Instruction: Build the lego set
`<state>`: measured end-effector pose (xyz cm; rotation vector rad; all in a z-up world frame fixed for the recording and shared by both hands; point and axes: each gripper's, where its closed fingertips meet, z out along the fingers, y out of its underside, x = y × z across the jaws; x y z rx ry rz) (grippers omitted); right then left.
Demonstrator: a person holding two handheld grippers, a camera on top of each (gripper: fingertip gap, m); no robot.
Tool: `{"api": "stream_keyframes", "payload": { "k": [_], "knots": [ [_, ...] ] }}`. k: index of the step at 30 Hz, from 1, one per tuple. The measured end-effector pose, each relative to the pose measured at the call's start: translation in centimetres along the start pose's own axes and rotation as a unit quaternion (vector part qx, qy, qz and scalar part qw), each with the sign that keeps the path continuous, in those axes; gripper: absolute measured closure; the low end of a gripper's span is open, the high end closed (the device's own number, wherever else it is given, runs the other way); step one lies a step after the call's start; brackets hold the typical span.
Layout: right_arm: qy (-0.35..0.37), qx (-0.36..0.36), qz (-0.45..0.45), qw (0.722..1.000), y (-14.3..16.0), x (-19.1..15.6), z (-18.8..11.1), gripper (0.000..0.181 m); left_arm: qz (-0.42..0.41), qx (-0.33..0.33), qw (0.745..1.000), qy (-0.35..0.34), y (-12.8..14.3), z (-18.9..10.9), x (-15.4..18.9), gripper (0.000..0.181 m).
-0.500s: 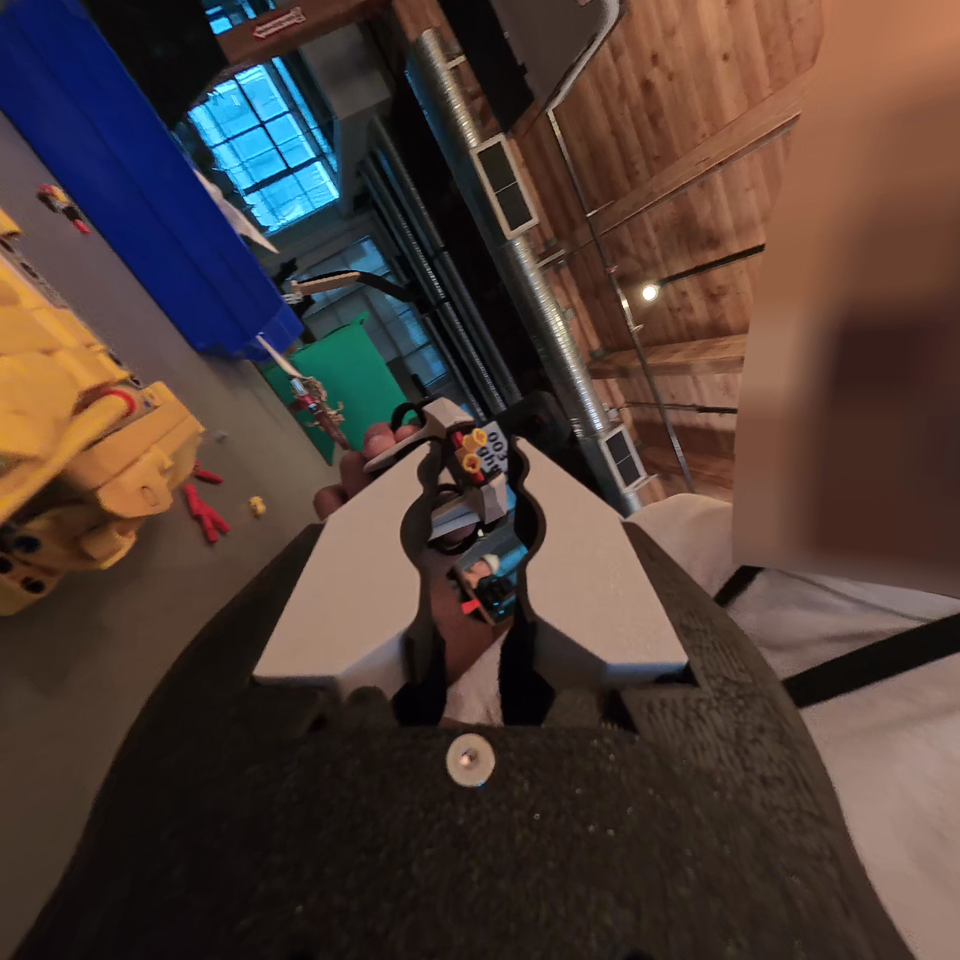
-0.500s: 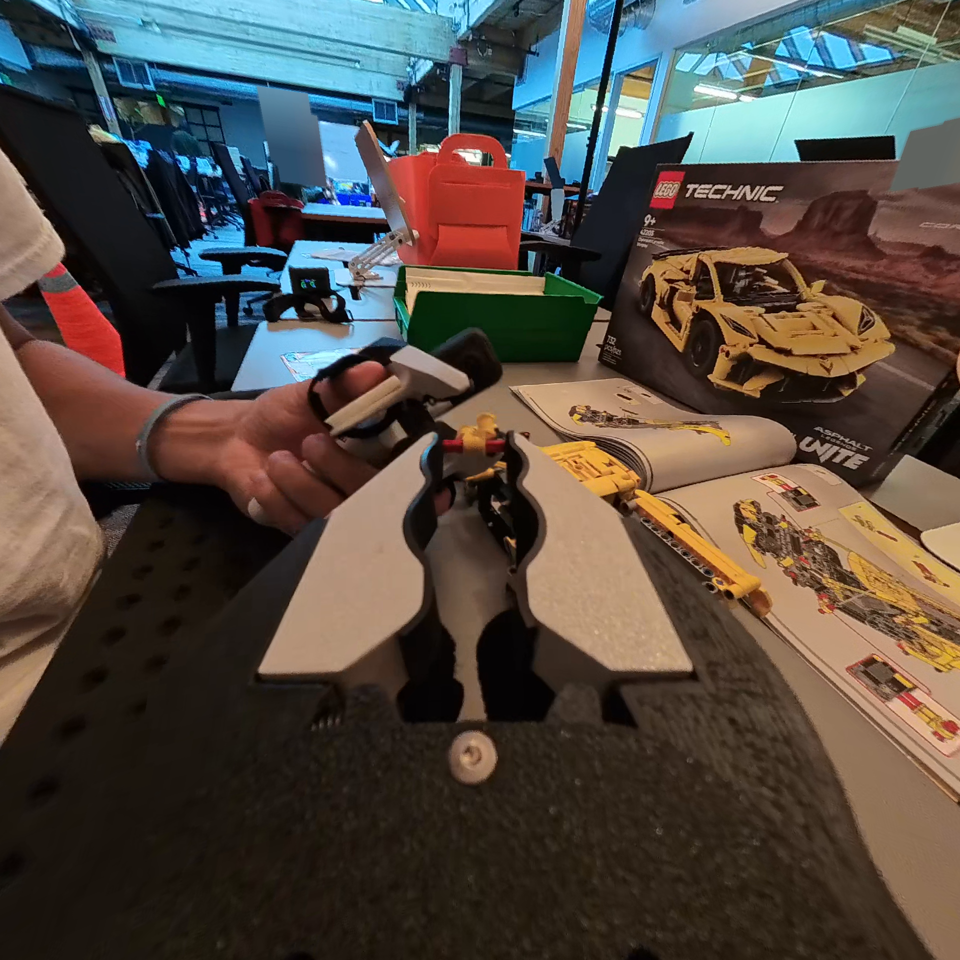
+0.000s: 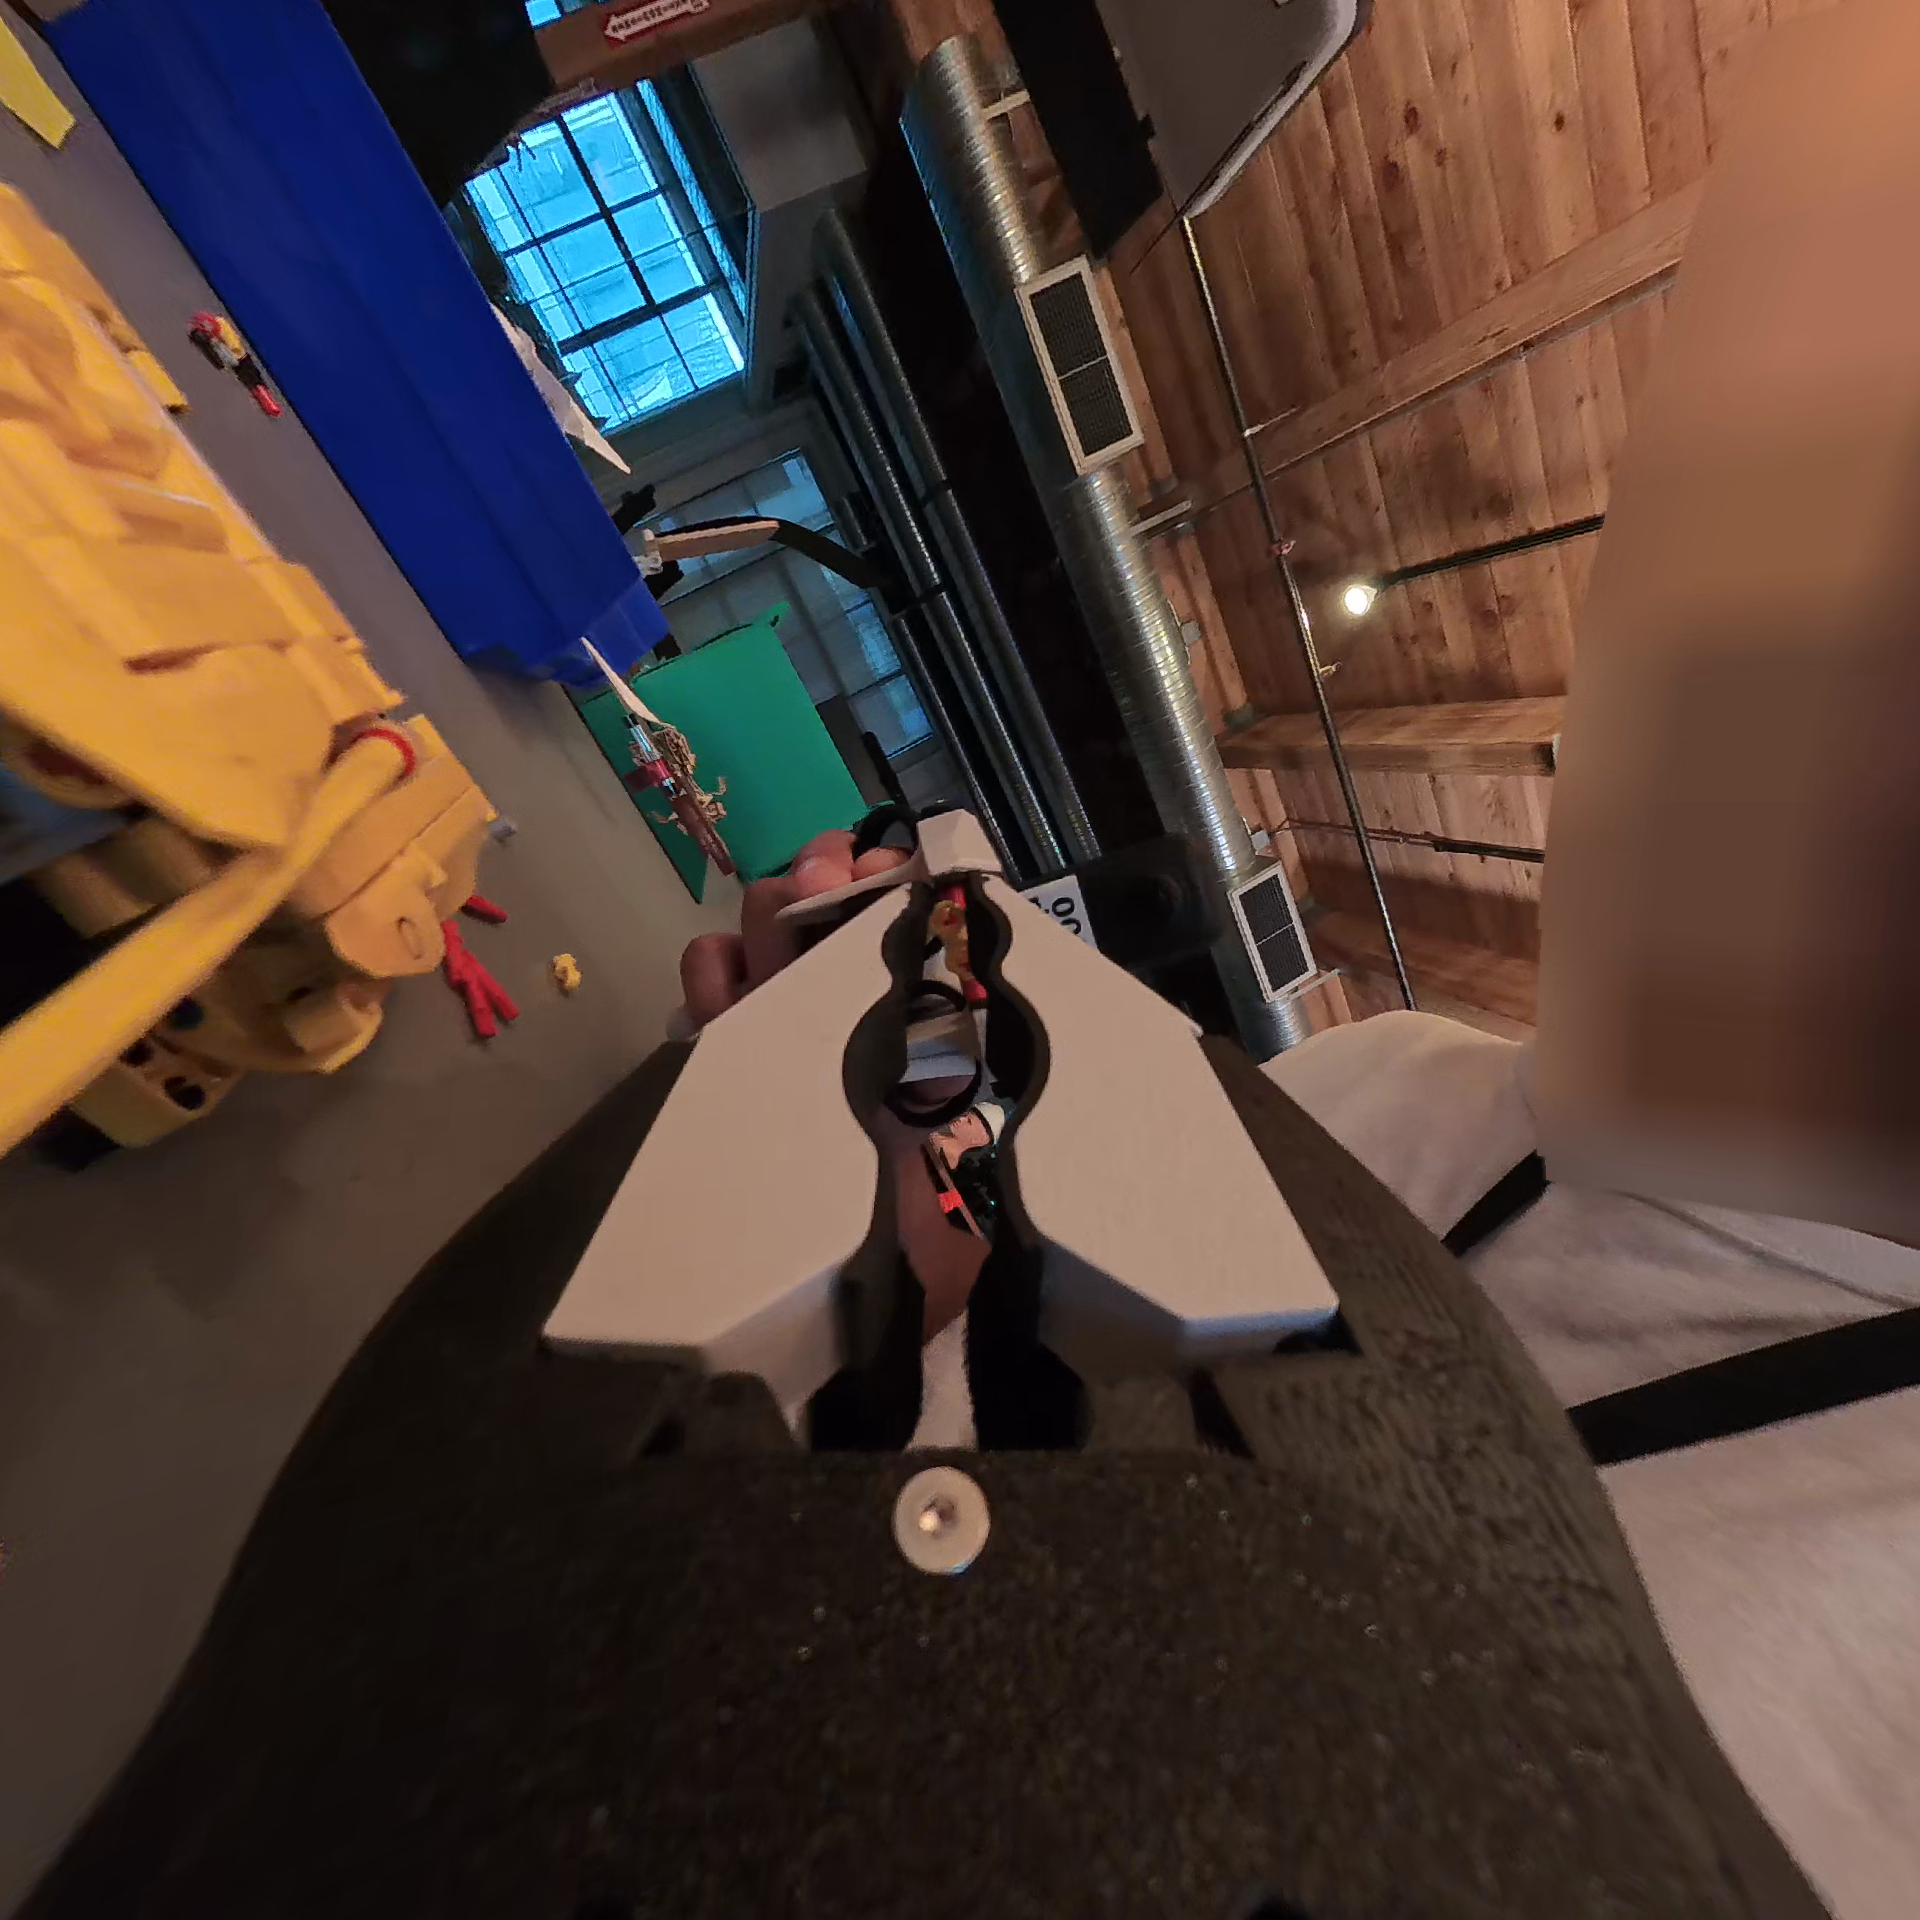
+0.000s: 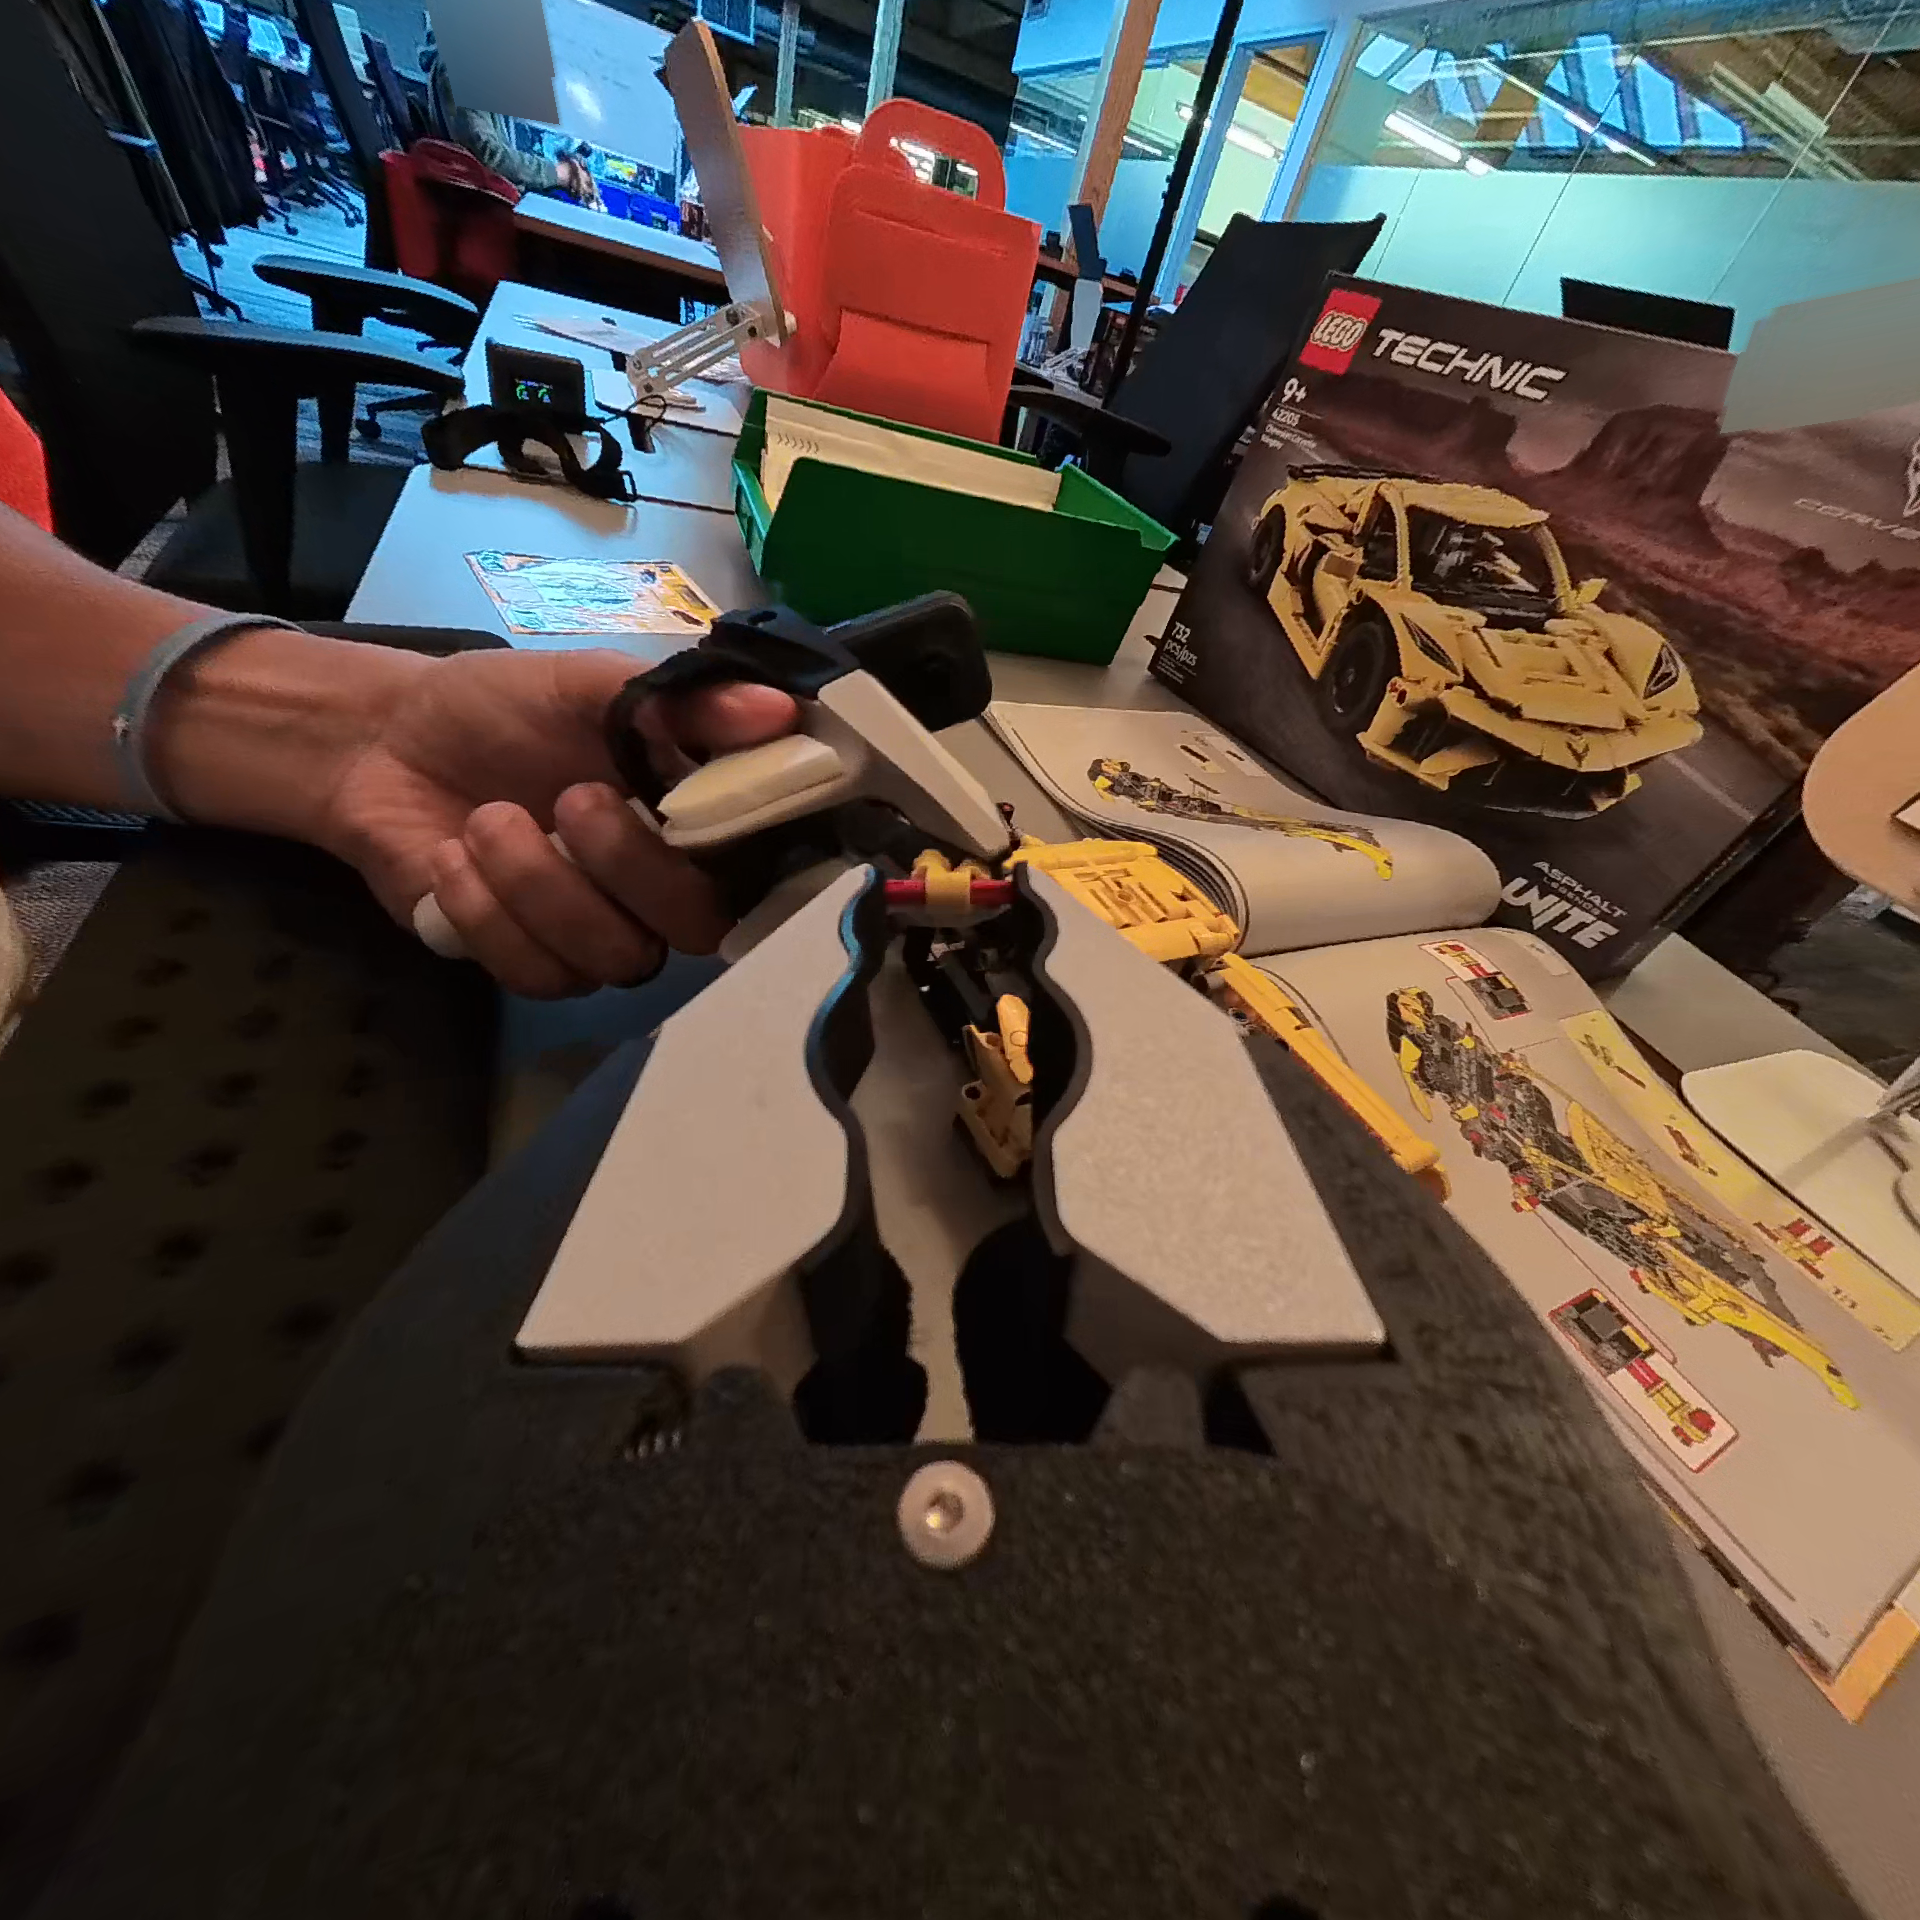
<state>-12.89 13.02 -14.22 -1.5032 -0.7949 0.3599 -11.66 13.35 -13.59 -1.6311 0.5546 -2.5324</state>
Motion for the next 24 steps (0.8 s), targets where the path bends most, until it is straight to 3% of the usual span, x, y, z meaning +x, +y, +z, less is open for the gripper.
{"api": "stream_keyframes", "payload": {
  "k": [5,13,19,24],
  "knots": [
    [0.004,0.005,0.003,1.000,-0.1,0.2,-0.1,0.159,-0.006,0.000,1.000,0.014,0.0,0.0,0.4,0.161],
    [0.019,0.017,0.004,1.000,-0.5,0.9,-0.5,0.159,-0.001,0.008,1.000,0.009,-0.3,-0.3,0.3,0.161],
    [0.089,0.046,-0.018,0.995,-1.5,3.1,-1.6,0.159,0.075,-0.011,0.997,-0.018,0.2,0.3,0.6,0.158],
    [0.102,0.041,-0.065,0.992,-1.8,2.2,-0.9,0.160,0.045,-0.006,0.999,0.009,0.3,1.1,0.9,0.158]
  ]
}}
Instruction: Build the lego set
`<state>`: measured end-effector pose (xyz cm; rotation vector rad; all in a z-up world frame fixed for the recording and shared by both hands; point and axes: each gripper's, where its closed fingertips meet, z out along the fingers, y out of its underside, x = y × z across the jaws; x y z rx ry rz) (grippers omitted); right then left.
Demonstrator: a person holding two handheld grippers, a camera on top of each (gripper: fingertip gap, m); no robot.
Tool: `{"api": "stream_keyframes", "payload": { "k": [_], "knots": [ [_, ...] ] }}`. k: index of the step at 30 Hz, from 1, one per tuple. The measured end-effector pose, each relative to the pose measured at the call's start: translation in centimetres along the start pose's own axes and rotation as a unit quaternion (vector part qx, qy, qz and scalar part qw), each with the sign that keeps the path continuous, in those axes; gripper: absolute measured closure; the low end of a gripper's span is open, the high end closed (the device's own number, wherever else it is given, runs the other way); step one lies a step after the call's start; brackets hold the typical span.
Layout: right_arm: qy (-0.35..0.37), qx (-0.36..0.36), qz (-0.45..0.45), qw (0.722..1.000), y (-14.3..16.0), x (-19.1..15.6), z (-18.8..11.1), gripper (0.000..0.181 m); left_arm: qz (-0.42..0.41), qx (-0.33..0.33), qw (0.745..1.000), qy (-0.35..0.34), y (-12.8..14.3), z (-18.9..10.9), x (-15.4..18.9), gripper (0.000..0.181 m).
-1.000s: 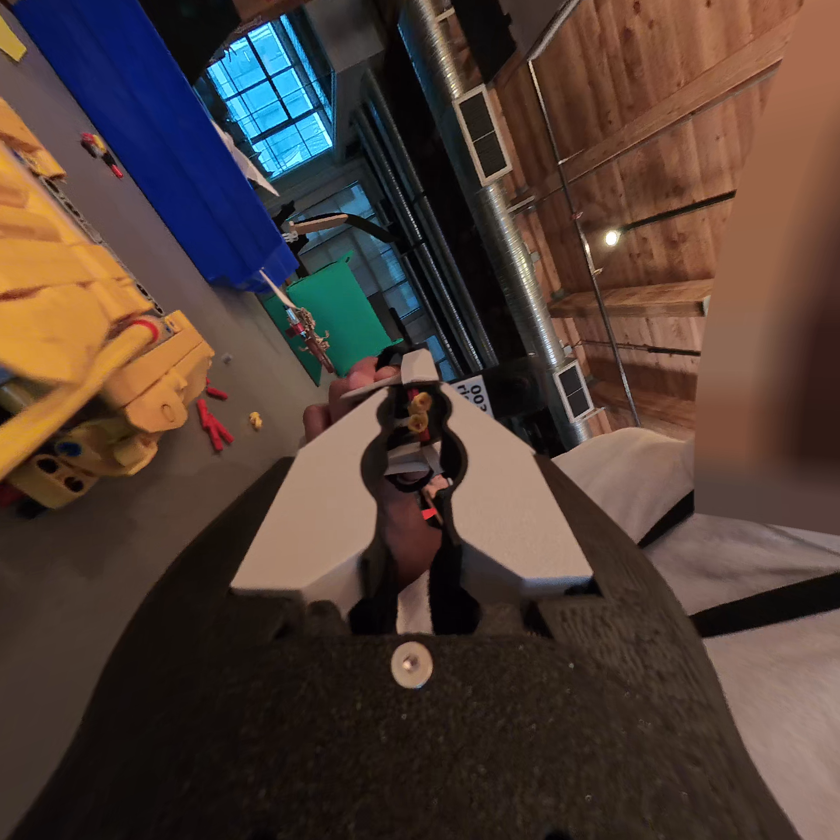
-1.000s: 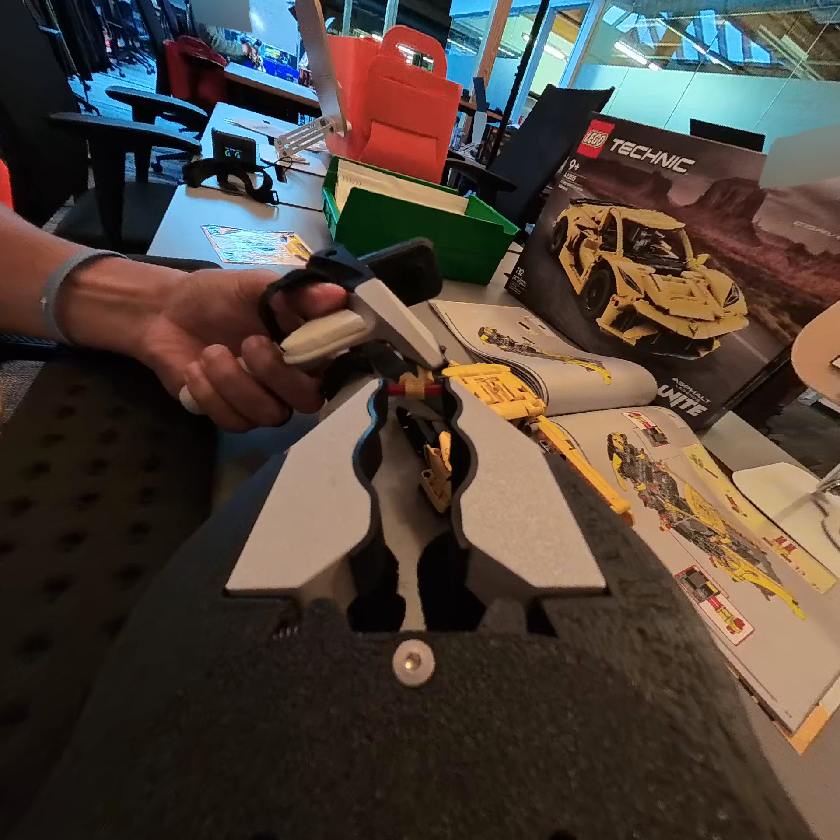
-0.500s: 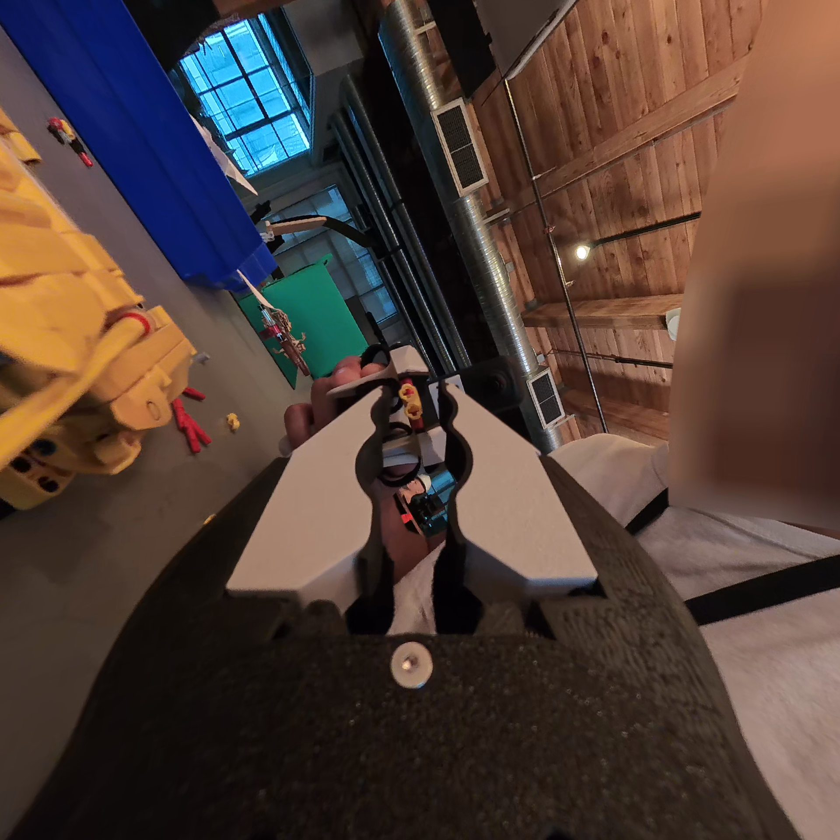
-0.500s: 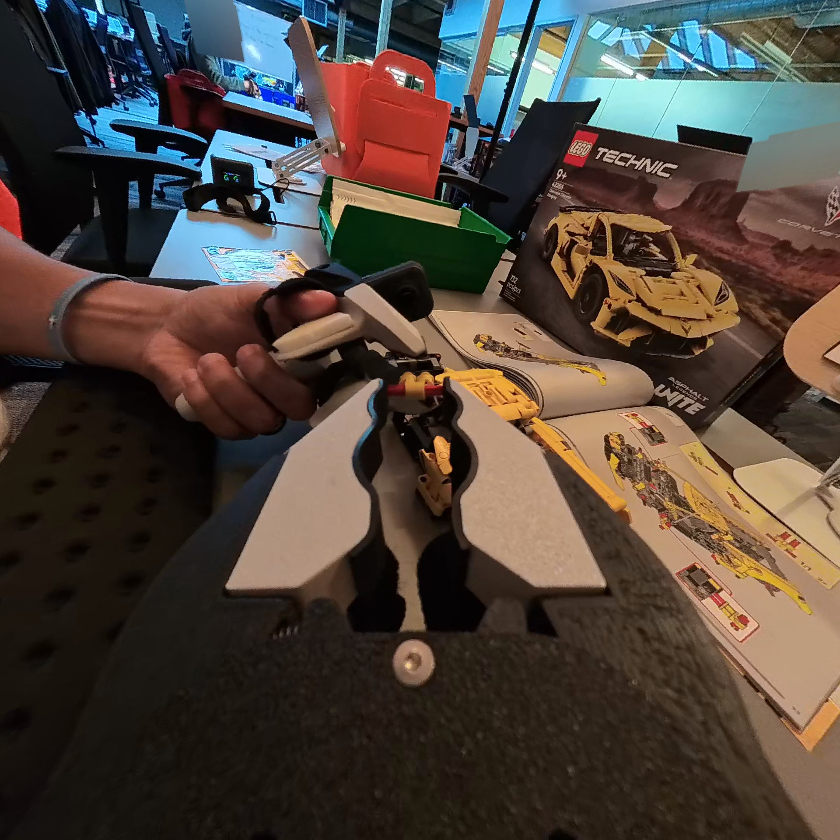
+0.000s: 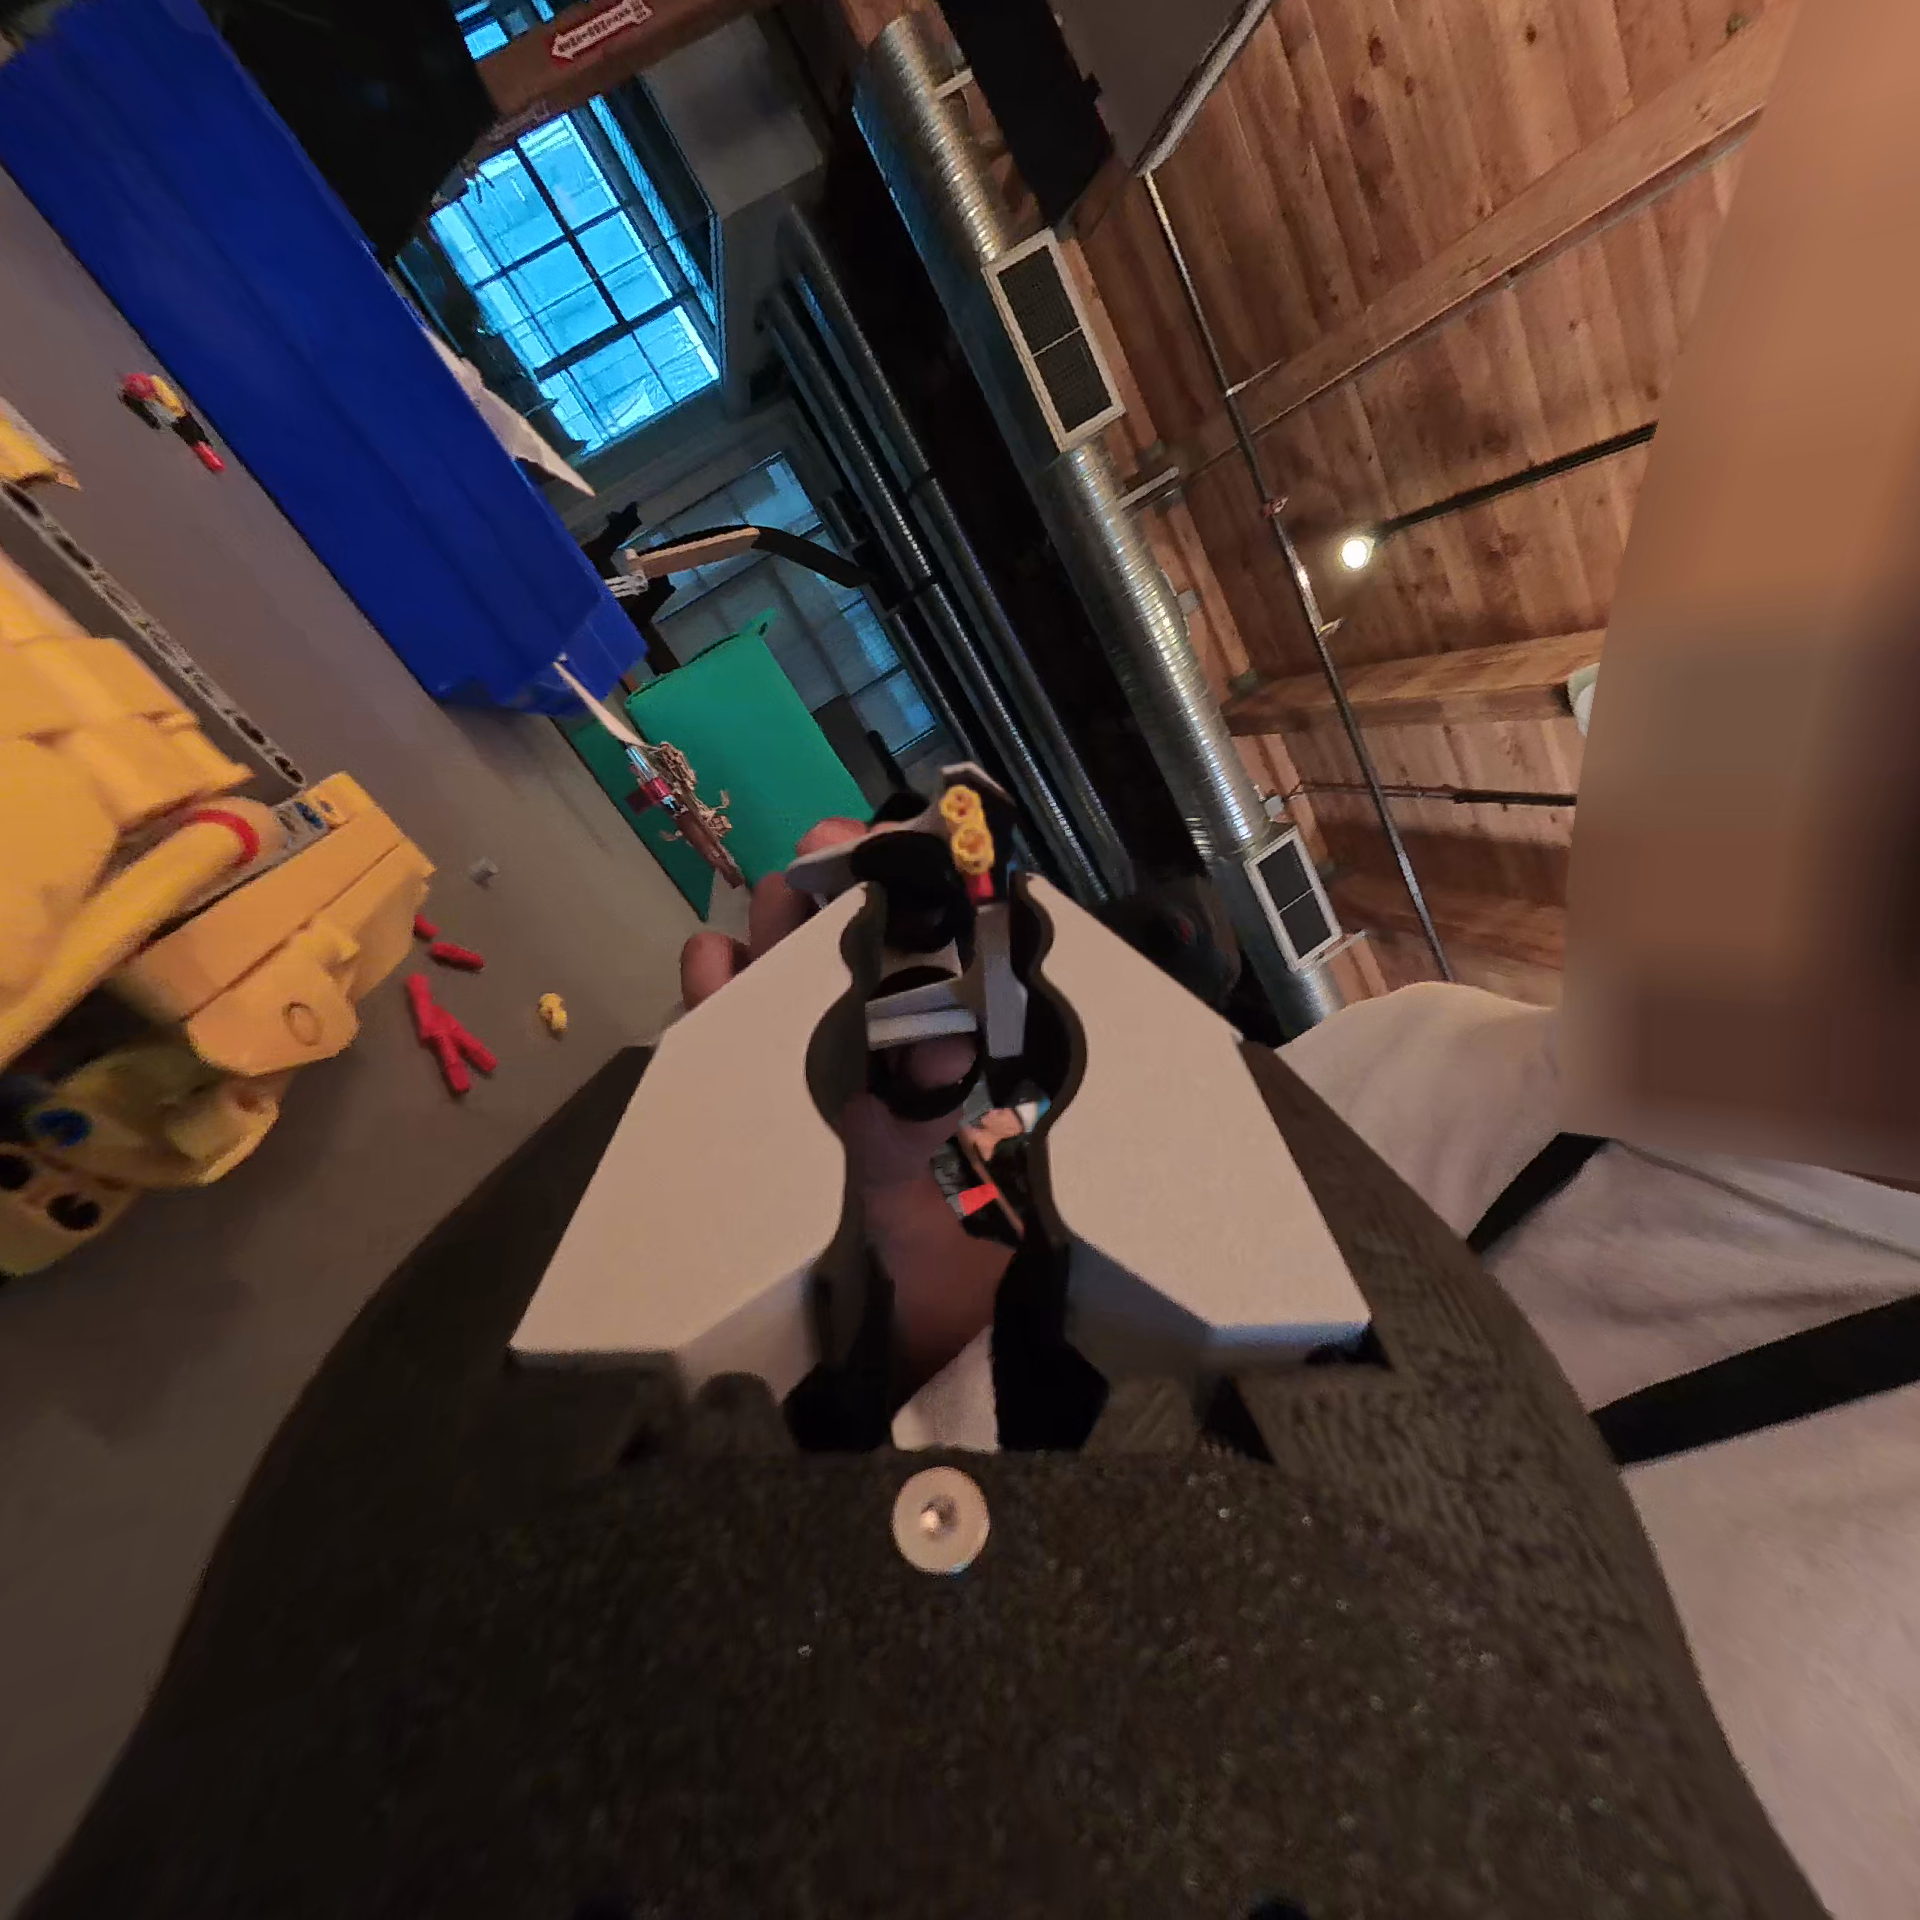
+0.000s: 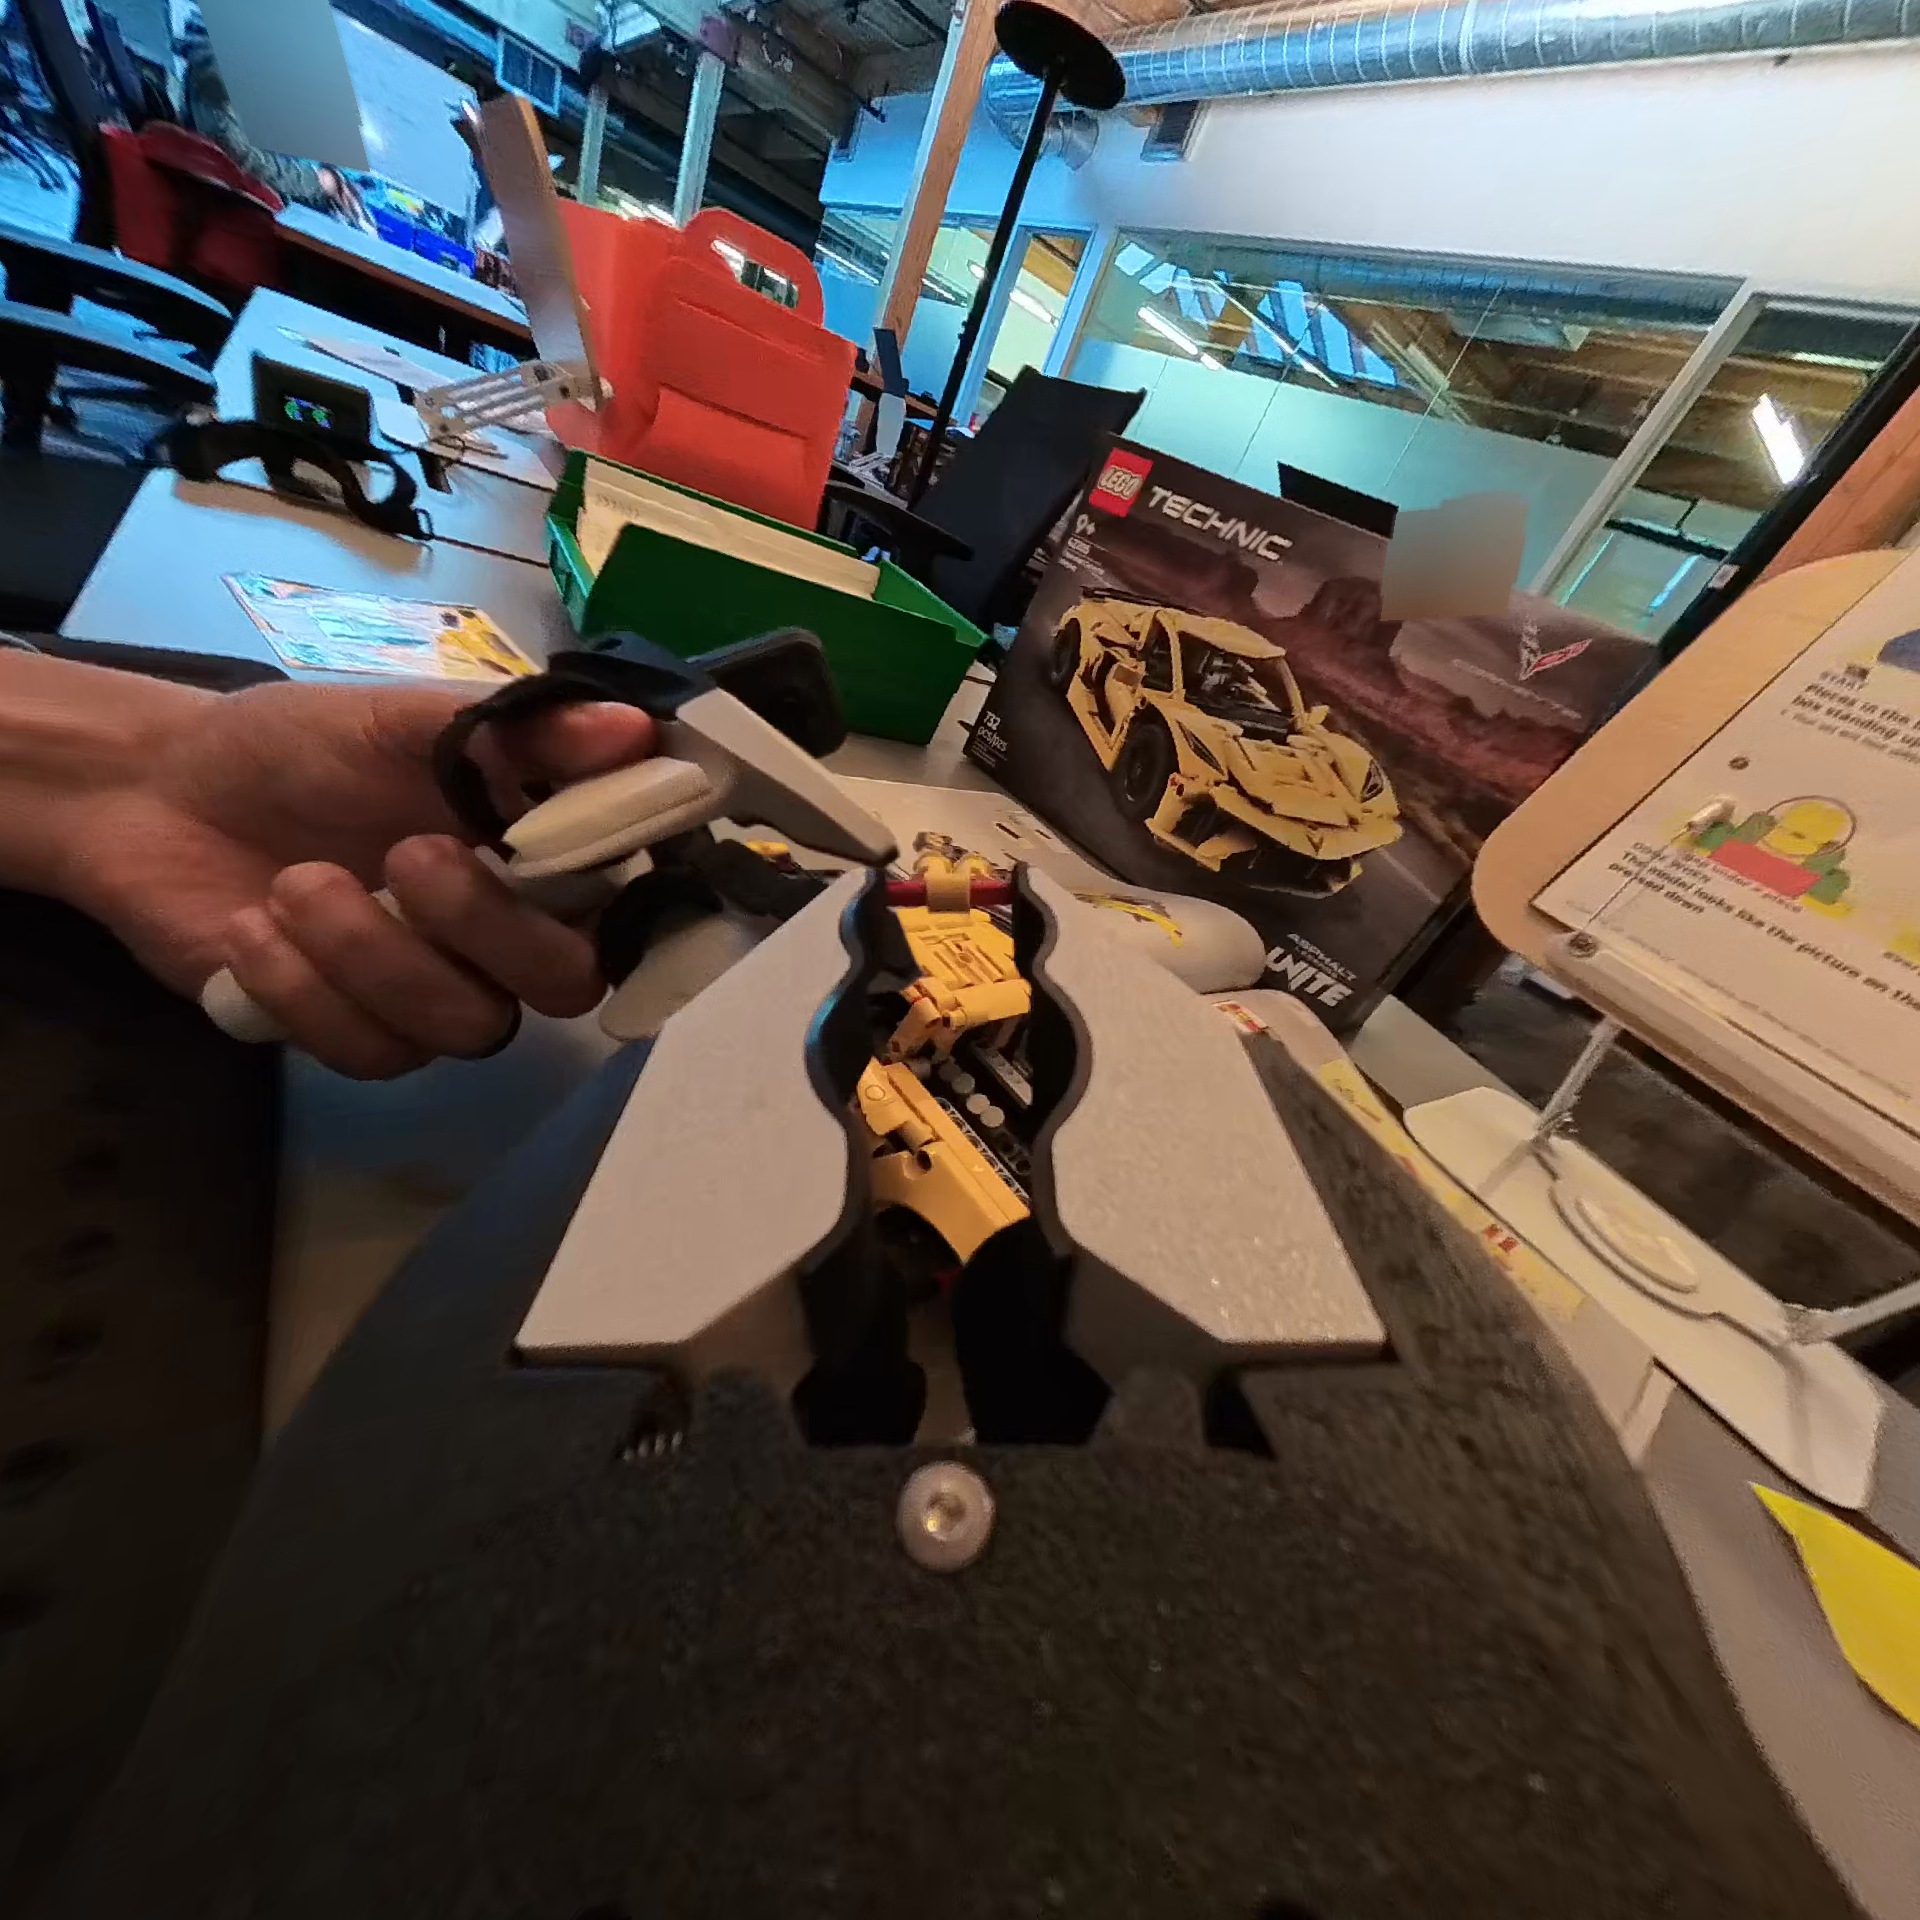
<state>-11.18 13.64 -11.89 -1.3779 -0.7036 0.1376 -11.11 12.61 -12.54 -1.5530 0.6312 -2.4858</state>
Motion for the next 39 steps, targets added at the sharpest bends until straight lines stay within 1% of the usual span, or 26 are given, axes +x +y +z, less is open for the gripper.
{"api": "stream_keyframes", "payload": {
  "k": [5,7,9,10,12,15,18,20,21,23,25,26,28,30,32,35,39],
  "knots": [
    [0.016,-0.018,-0.062,0.998,0.4,-0.7,0.5,0.159,-0.036,0.016,0.999,0.024,-0.3,-0.1,0.2,0.161],
    [0.021,-0.017,-0.072,0.997,0.4,-0.9,0.6,0.159,-0.035,0.014,0.999,0.020,-0.2,-0.1,0.1,0.162],
    [0.026,-0.016,-0.076,0.997,0.3,-0.9,0.6,0.159,-0.034,0.016,0.999,0.023,-0.2,-0.1,0.2,0.172],
    [0.028,-0.022,-0.076,0.997,0.5,-0.9,0.7,0.159,-0.035,0.019,0.999,0.024,-0.3,-0.1,0.2,0.175],
    [0.029,-0.030,-0.072,0.996,0.8,-0.8,0.8,0.159,-0.034,0.021,0.999,0.014,-0.3,-0.2,-0.1,0.175],
    [0.030,-0.030,-0.042,0.998,1.2,-1.0,0.7,0.159,-0.018,0.017,1.000,-0.006,-0.4,-0.5,-0.4,0.175],
    [0.027,0.000,0.003,1.000,0.4,-0.8,-0.1,0.158,0.010,0.008,0.999,-0.034,-0.6,-0.9,-0.9,0.175],
    [0.011,0.023,0.065,0.998,-0.3,0.0,-0.7,0.150,0.039,-0.003,0.997,-0.060,-0.6,-1.2,-1.2,0.175],
    [0.002,0.034,0.110,0.993,-0.4,0.6,-1.1,0.150,0.068,-0.017,0.994,-0.083,-0.4,-1.3,-1.4,0.175],
    [-0.035,0.021,0.216,0.976,0.5,1.4,-1.3,0.158,0.143,-0.053,0.981,-0.123,0.4,-1.2,-1.6,0.175],
    [-0.117,0.013,0.317,0.941,0.9,0.4,-1.2,0.159,0.236,-0.108,0.952,-0.164,1.7,-0.9,-2.0,0.175],
    [-0.143,-0.002,0.360,0.922,1.5,0.0,-1.0,0.160,0.281,-0.132,0.934,-0.178,2.3,-0.7,-2.0,0.174],
    [-0.207,-0.031,0.406,0.890,2.4,-1.7,-1.0,0.160,0.352,-0.163,0.900,-0.197,3.0,-0.5,-2.2,0.174],
    [-0.240,-0.053,0.424,0.871,2.9,-2.5,-1.0,0.157,0.387,-0.179,0.880,-0.209,3.4,-0.4,-2.4,0.174],
    [-0.259,-0.058,0.428,0.864,2.8,-3.1,-1.3,0.162,0.401,-0.186,0.871,-0.215,3.5,-0.4,-2.5,0.174],
    [-0.261,-0.062,0.422,0.866,2.9,-3.3,-1.3,0.171,0.415,-0.197,0.859,-0.224,3.7,-0.5,-2.8,0.174],
    [-0.251,-0.066,0.401,0.879,3.2,-3.2,-1.3,0.175,0.399,-0.200,0.866,-0.226,3.7,-0.6,-3.0,0.174]
  ]
}}
